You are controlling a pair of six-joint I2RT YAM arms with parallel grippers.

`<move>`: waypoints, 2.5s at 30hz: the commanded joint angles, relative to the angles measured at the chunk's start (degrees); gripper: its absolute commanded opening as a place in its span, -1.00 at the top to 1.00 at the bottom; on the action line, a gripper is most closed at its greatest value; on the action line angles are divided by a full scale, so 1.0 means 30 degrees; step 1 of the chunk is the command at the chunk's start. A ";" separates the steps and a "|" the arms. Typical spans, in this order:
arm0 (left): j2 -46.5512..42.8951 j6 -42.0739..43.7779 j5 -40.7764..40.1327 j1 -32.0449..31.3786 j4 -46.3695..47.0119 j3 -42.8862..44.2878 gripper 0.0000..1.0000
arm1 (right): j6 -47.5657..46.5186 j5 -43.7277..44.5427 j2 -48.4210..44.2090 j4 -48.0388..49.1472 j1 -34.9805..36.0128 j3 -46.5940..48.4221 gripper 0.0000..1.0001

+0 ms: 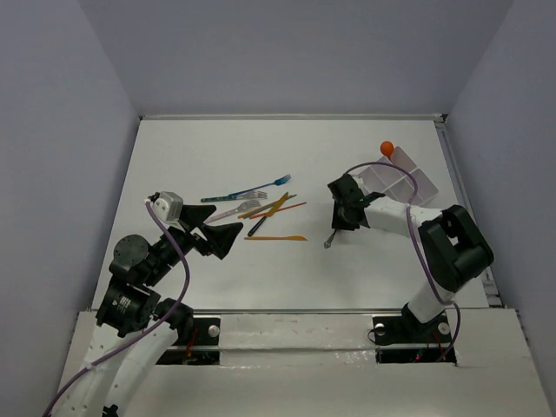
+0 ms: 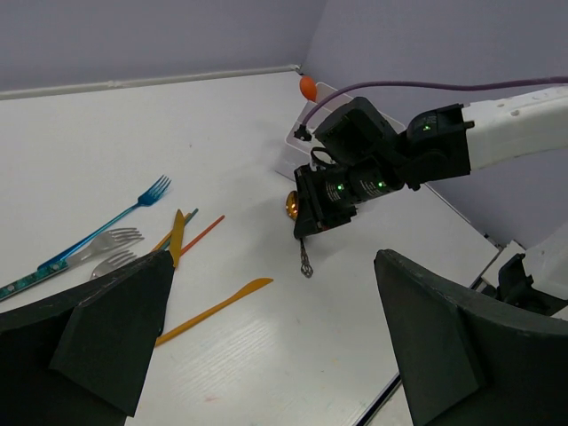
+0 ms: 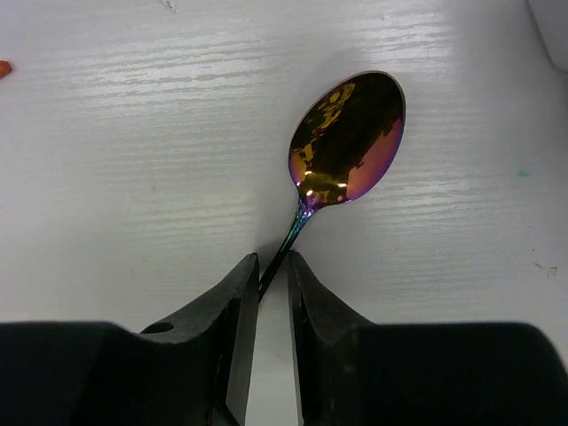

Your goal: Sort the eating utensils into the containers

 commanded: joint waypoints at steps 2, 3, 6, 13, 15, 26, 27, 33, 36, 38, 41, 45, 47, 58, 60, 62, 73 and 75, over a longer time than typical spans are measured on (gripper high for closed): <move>-0.0158 0.0070 0.0272 0.0099 0.0905 -0.0163 -0.98 | -0.1035 0.0190 0.0690 -0.2587 -0.0125 0.0024 0.31; -0.0129 0.0070 0.0272 0.0099 0.0905 -0.0163 -0.98 | -0.1065 0.0306 0.0866 -0.2645 -0.0125 0.0199 0.12; -0.0129 0.0070 0.0243 0.0099 0.0905 -0.0163 -0.98 | -0.1124 0.0599 0.1772 -0.3171 -0.0125 0.1047 0.09; 0.0017 0.0070 0.0331 0.0099 0.0934 -0.0163 -0.98 | -0.1007 0.1040 0.3064 -0.3408 -0.0125 0.1841 0.42; 0.0105 0.0070 0.0389 0.0099 0.0963 -0.0163 -0.98 | -0.0977 0.0865 0.3269 -0.3233 -0.0125 0.1842 0.50; 0.0223 0.0070 0.0448 0.0099 0.0993 -0.0192 -0.98 | -0.1416 -0.0219 0.0468 -0.1774 -0.0125 0.0760 1.00; 0.0223 0.0099 0.0419 0.0099 0.0993 -0.0192 -0.98 | -0.1417 -0.0481 -0.0093 -0.1390 -0.0125 0.0584 1.00; 0.0281 0.0070 0.0419 0.0099 0.0935 -0.0163 -0.98 | -0.2088 -0.0076 -0.5013 0.2184 -0.0125 -0.0413 1.00; 0.0223 0.0070 0.0360 0.0099 0.0935 -0.0163 -0.98 | -0.3081 0.2667 -0.7766 0.3240 -0.0125 0.0110 1.00; 0.0252 0.0099 0.0331 0.0099 0.0934 -0.0163 -0.98 | -0.3728 0.4110 -0.8267 0.3621 -0.0504 0.0580 1.00; 0.0194 0.0099 0.0243 0.0275 0.0876 -0.0163 -0.98 | -0.4988 0.5345 -0.8914 0.5229 -0.2200 0.1079 1.00; 0.0164 0.0099 0.0243 0.0275 0.0876 -0.0133 -0.98 | -0.7560 0.5084 -0.9094 1.0346 -0.4545 0.0261 1.00; 0.0164 0.0099 0.0214 0.0275 0.0847 -0.0133 -0.98 | -0.8444 0.4731 -0.8743 1.2311 -0.5571 0.0056 1.00; 0.0018 0.0216 0.0097 0.0275 0.0730 -0.0046 -0.98 | -1.2044 0.3852 -0.4470 1.8122 -0.8592 0.0259 1.00; 0.0076 0.0216 0.0038 0.0275 0.0700 -0.0046 -0.98 | -1.2459 0.3735 -0.3852 1.8359 -0.8592 0.0464 1.00; 0.0105 0.0187 -0.0020 0.0101 0.0671 -0.0046 -0.98 | -1.2608 0.3706 -0.3353 1.8448 -0.8592 0.0755 1.00; 0.0164 0.0216 -0.0138 0.0099 0.0641 -0.0016 -0.98 | -1.4219 0.3325 -0.1478 1.9472 -0.8592 0.0700 1.00; 0.0164 0.0216 -0.0109 0.0099 0.0670 -0.0016 -0.98 | -1.4336 0.3325 -0.1301 1.9502 -0.8592 0.0583 1.00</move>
